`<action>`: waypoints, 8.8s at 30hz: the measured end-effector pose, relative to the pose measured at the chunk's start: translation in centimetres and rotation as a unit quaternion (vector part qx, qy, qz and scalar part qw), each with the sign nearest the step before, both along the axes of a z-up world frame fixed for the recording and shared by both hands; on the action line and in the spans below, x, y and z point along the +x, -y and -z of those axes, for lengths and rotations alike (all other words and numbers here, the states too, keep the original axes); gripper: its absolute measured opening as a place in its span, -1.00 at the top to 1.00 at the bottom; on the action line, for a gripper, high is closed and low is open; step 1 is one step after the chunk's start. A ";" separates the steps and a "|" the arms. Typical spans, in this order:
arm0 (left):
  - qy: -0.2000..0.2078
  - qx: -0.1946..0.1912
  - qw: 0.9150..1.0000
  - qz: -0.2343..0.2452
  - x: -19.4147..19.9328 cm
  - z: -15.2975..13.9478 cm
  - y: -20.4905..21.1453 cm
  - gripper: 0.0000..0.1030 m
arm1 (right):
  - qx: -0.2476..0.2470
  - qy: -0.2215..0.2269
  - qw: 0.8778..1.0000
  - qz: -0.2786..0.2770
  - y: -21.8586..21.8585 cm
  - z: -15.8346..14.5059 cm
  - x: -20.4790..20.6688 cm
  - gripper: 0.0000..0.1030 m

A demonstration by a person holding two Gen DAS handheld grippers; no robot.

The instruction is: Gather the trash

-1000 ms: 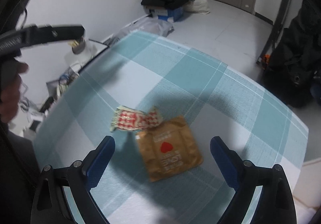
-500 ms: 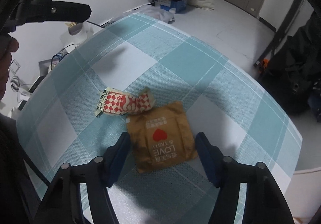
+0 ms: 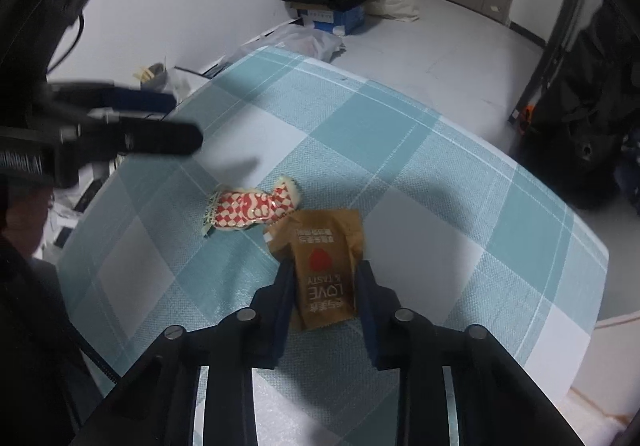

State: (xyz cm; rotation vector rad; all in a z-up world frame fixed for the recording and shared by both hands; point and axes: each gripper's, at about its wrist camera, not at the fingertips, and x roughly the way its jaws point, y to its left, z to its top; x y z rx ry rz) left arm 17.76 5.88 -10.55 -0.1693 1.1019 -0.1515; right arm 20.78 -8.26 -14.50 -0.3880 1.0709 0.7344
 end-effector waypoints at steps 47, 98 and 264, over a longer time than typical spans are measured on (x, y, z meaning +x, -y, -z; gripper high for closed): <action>-0.005 0.034 0.997 0.074 -0.9 0.4 6.5 0.67 | 0.188 0.014 0.965 0.182 10.8 -9.5 -2.2 0.91; 0.213 -0.035 0.952 0.216 -16.6 -14.6 26.9 0.67 | 0.253 0.171 0.862 0.405 36.5 -17.3 -29.0 0.91; -0.024 0.024 0.961 0.274 -13.8 -0.1 38.4 -0.33 | 0.222 -0.045 0.800 0.555 45.2 1.2 -26.6 -0.91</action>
